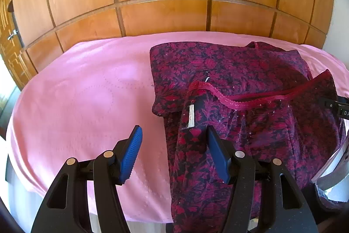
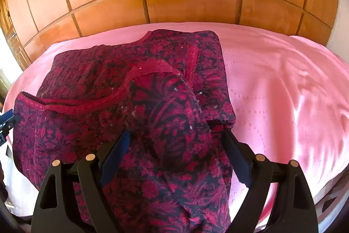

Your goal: Fold small clothes

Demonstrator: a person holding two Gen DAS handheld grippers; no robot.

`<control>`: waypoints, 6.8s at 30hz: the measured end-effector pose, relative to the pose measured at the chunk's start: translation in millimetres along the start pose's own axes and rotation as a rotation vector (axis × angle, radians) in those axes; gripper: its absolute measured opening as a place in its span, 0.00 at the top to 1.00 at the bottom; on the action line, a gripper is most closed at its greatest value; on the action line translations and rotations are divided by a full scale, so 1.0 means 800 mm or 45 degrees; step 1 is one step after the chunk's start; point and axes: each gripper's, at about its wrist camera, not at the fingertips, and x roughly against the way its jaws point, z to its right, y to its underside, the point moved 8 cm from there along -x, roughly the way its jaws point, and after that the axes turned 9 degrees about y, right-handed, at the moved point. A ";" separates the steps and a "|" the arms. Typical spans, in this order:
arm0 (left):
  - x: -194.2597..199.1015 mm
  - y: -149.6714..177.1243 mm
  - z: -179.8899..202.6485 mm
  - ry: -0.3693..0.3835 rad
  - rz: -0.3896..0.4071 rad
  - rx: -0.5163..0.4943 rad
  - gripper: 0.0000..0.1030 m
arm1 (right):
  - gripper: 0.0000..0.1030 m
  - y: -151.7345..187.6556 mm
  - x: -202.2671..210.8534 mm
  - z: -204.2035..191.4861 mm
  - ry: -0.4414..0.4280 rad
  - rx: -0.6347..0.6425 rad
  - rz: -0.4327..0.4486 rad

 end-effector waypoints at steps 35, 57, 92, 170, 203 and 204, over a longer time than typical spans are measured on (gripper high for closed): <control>0.010 0.019 0.001 -0.033 -0.017 -0.024 0.42 | 0.11 -0.015 0.030 0.012 -0.016 -0.032 0.101; 0.034 0.014 0.017 0.318 0.113 0.082 0.89 | 0.81 -0.011 0.037 -0.012 -0.175 0.073 0.045; -0.208 -0.150 -0.079 0.261 -0.029 0.489 0.88 | 0.81 -0.202 -0.187 0.006 -0.004 -0.116 -0.080; -0.075 -0.097 -0.050 -0.023 0.192 0.345 0.80 | 0.76 -0.120 -0.108 0.052 -0.122 -0.247 -0.084; 0.015 -0.073 0.025 -0.040 0.306 0.187 0.53 | 0.69 -0.119 -0.107 0.065 -0.237 -0.348 -0.082; 0.013 -0.071 0.027 -0.035 0.298 0.184 0.53 | 0.69 -0.119 -0.108 0.067 -0.245 -0.354 -0.086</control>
